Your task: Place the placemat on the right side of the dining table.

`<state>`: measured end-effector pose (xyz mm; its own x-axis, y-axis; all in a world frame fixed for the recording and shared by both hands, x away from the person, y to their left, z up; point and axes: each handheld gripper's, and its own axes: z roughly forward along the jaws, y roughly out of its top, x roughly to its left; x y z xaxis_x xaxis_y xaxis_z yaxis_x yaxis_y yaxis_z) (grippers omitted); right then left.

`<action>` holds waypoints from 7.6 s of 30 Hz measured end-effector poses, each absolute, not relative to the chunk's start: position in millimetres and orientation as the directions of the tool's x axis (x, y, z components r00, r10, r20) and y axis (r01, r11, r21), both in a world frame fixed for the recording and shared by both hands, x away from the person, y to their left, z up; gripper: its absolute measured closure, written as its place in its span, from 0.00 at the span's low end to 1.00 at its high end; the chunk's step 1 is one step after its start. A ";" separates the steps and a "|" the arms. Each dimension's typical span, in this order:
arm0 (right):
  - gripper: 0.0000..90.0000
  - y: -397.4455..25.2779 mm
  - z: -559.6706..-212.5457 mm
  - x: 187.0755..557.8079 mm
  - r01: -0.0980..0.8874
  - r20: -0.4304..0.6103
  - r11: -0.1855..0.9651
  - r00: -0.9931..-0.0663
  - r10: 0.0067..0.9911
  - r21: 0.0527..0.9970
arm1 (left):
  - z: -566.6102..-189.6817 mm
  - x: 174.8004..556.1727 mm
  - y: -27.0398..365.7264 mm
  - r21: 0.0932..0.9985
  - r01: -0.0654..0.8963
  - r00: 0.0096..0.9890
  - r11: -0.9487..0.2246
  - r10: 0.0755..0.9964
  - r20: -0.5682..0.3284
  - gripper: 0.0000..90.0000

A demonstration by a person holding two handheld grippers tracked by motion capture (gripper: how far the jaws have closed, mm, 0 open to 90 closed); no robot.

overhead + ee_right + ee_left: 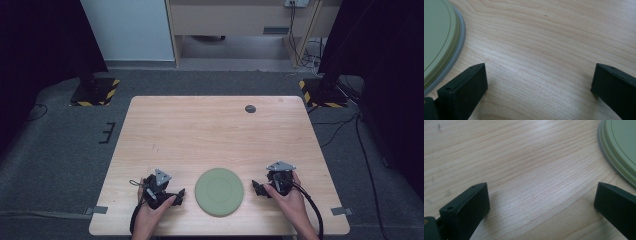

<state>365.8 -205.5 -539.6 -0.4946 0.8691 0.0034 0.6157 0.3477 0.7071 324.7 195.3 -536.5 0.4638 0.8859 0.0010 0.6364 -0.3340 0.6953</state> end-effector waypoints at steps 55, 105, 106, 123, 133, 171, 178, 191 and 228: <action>0.06 -168.5 -525.2 324.0 0.473 -0.066 0.497 -0.673 0.737 0.728 | -531.9 308.8 158.9 0.728 0.539 0.594 -0.424 0.804 0.029 0.01; 0.07 -165.9 -524.9 324.3 0.479 -0.083 0.482 -0.641 0.763 0.734 | -527.7 308.2 152.4 0.749 0.522 0.585 -0.409 0.810 0.035 0.03; 0.07 -165.8 -524.7 323.6 0.476 -0.083 0.484 -0.644 0.760 0.734 | -527.5 307.9 152.3 0.747 0.521 0.587 -0.412 0.809 0.037 0.03; 0.04 -162.9 -525.1 325.4 0.484 -0.083 0.475 -0.631 0.771 0.735 | -528.6 310.8 151.2 0.750 0.525 0.571 -0.403 0.820 0.041 0.01; 0.06 -163.1 -524.4 322.8 0.479 -0.077 0.481 -0.645 0.761 0.734 | -528.0 308.7 150.9 0.751 0.520 0.577 -0.406 0.816 0.042 0.03; 0.07 -158.3 -525.8 322.8 0.472 -0.090 0.476 -0.633 0.769 0.742 | -529.9 309.9 147.5 0.753 0.513 0.575 -0.413 0.816 0.056 0.02; 0.05 -157.1 -526.3 324.5 0.472 -0.095 0.477 -0.630 0.771 0.741 | -530.6 311.7 146.8 0.753 0.518 0.565 -0.407 0.823 0.057 0.00; 0.05 -156.4 -527.2 323.2 0.470 -0.093 0.477 -0.633 0.769 0.743 | -531.1 311.4 145.7 0.752 0.517 0.570 -0.408 0.820 0.053 0.00; 0.04 -152.2 -527.2 326.9 0.492 -0.073 0.455 -0.615 0.785 0.742 | -532.0 312.8 139.8 0.758 0.510 0.574 -0.406 0.817 0.052 0.00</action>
<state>326.9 -152.2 -527.2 -0.6153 0.7849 -0.0731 0.4922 0.4550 0.7421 312.8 139.8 -532.0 0.5739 0.8173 0.0521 0.5099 -0.4063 0.7583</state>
